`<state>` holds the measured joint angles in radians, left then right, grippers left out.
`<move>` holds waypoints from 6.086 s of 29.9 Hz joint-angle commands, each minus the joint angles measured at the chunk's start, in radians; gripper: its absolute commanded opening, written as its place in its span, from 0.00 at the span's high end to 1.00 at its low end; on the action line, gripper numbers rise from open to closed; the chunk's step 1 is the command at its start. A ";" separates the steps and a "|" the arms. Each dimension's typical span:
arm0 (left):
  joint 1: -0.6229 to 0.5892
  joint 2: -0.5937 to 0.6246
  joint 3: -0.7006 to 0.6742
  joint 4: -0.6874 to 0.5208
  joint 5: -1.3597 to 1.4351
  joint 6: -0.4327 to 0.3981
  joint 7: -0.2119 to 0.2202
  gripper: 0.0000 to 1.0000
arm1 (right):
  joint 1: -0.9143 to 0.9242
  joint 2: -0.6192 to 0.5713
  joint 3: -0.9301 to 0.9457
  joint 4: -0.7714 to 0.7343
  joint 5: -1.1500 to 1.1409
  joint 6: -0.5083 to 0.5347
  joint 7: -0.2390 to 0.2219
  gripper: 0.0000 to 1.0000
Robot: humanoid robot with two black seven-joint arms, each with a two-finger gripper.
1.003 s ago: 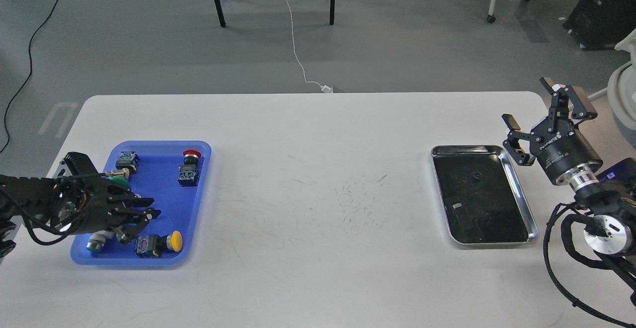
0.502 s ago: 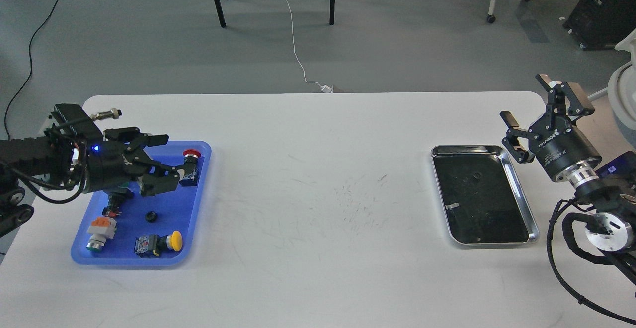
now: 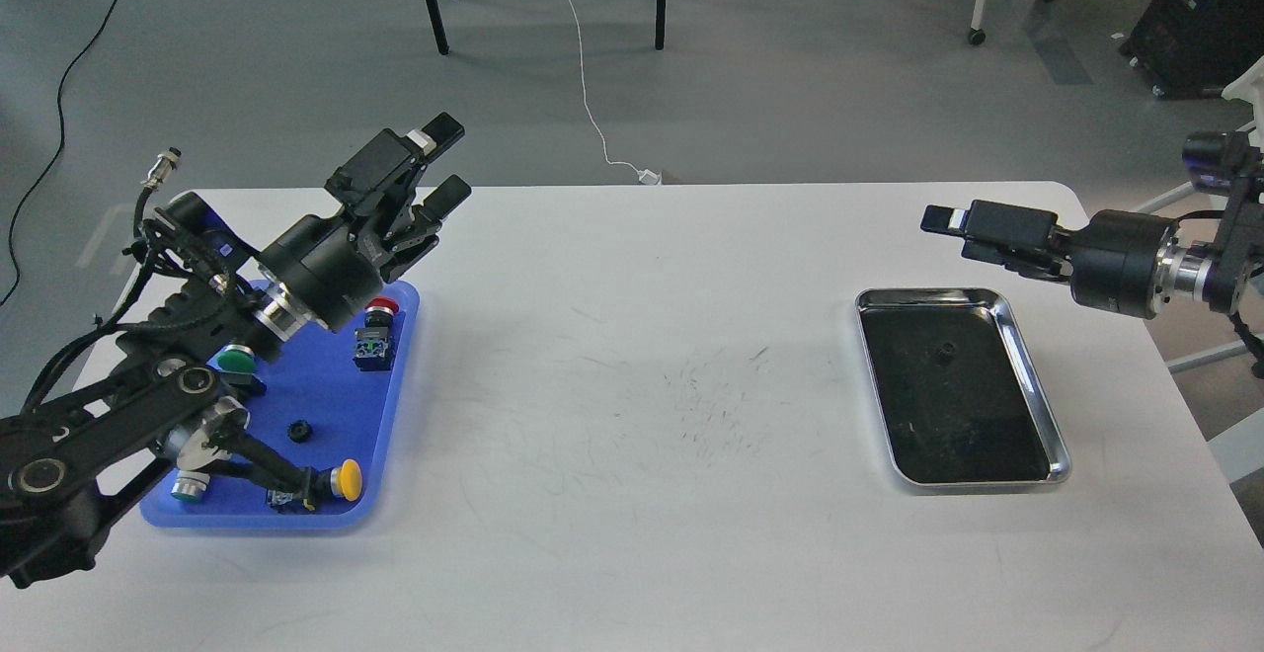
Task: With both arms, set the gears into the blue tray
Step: 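Move the right gripper back over the metal tray, then grasp another small black part on the metal tray with the right gripper, then carry the black part toward the table center with the right gripper, then release the black part on the table and retract the right arm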
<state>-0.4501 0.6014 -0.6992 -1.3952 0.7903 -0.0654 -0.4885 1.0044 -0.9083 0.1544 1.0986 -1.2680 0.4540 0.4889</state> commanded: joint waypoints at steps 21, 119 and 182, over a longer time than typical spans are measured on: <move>0.094 -0.086 -0.207 0.013 -0.190 -0.129 0.036 0.02 | 0.220 0.420 -0.521 -0.401 -0.327 0.035 0.000 0.03; 0.226 -0.074 -0.310 0.002 -0.190 -0.198 0.051 0.02 | 0.342 0.908 -0.565 -0.370 -0.215 -0.150 0.000 0.81; -0.152 -0.145 0.202 0.080 1.280 -0.202 0.000 0.02 | -0.618 0.359 0.591 -0.097 1.006 -0.236 0.000 0.03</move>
<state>-0.5213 0.5048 -0.5747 -1.3641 1.8595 -0.2713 -0.4892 0.4744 -0.5539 0.6486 0.9927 -0.2918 0.2152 0.4886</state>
